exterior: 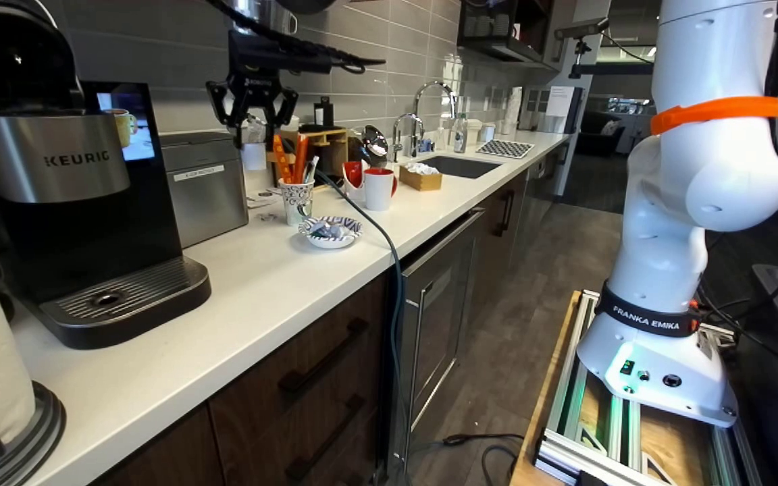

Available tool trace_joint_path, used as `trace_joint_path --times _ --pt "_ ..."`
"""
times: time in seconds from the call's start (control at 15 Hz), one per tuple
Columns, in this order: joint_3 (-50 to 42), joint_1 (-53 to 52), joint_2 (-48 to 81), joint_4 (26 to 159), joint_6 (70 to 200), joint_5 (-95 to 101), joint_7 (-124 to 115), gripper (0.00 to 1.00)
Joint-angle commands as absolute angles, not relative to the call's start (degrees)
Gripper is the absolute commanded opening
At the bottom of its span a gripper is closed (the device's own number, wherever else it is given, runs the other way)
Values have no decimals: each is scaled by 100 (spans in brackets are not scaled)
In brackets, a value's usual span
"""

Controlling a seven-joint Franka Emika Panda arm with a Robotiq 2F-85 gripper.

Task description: Move the coffee pod, which is in the machine, to the table

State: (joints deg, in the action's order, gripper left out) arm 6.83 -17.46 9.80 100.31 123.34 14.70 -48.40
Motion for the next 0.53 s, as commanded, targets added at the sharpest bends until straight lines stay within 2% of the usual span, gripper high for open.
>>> trace_joint_path --times 0.0,0.47 --pt "542 -1518 1264 10408 12956 1557 -5257 29" --pt "39 -1639 1843 11057 14726 2058 -6110 29"
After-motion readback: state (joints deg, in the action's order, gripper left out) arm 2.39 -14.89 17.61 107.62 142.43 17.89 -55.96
